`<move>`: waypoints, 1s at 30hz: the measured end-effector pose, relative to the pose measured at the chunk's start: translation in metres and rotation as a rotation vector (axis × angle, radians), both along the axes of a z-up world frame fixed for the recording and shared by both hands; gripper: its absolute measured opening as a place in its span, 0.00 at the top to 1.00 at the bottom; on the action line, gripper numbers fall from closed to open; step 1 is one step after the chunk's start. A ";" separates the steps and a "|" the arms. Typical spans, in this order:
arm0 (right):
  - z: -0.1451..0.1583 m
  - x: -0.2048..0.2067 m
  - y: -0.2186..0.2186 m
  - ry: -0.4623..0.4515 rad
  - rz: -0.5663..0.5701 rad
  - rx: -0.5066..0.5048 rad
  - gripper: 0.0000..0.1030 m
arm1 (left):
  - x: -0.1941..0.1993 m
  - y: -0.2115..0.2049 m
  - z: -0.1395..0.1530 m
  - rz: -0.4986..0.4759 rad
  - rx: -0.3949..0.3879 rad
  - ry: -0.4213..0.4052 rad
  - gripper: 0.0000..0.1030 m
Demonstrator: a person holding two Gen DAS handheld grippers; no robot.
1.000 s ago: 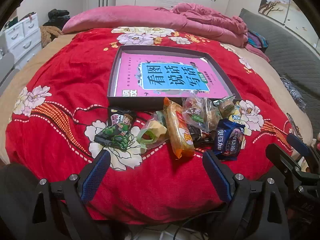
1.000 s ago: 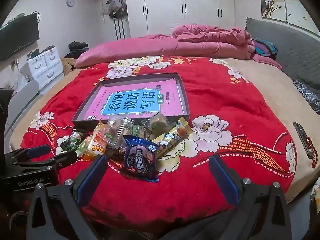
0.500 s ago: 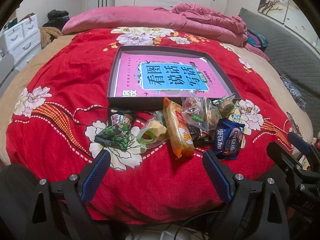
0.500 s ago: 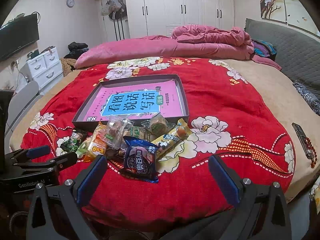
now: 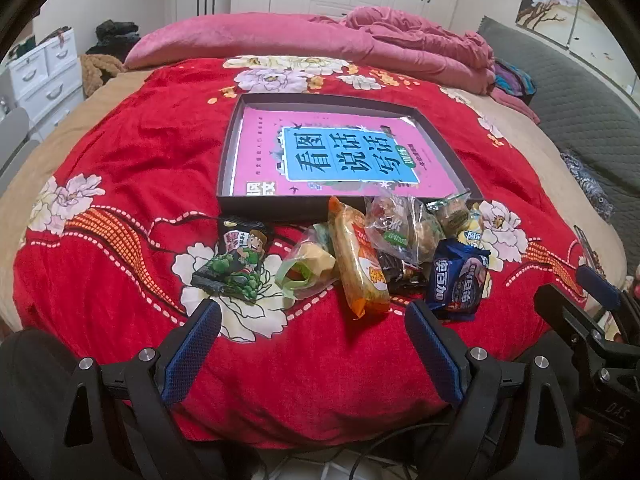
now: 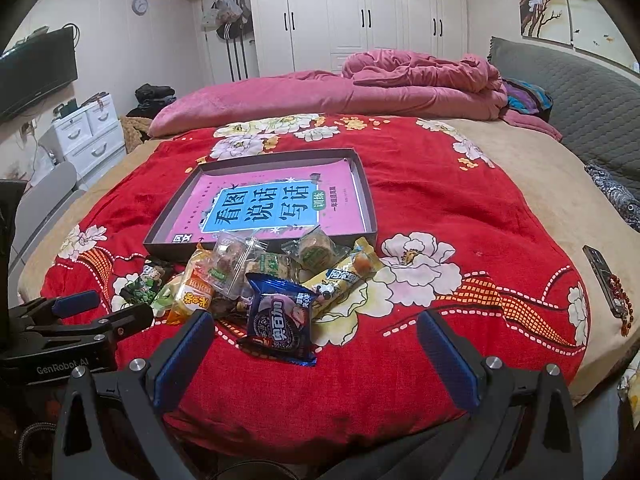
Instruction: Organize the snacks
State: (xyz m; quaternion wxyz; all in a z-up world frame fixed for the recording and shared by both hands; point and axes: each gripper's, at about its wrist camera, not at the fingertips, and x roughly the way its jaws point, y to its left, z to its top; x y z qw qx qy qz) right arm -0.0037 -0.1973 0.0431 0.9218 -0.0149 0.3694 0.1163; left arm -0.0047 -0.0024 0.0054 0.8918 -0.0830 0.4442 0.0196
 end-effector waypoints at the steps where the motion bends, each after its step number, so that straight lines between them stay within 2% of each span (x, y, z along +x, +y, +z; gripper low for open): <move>1: 0.000 0.000 0.000 0.000 0.000 0.000 0.01 | 0.000 0.000 0.000 0.001 0.001 -0.001 0.09; 30: -0.008 0.008 0.008 0.041 0.006 0.012 0.01 | 0.004 0.010 -0.003 0.039 -0.015 0.008 0.09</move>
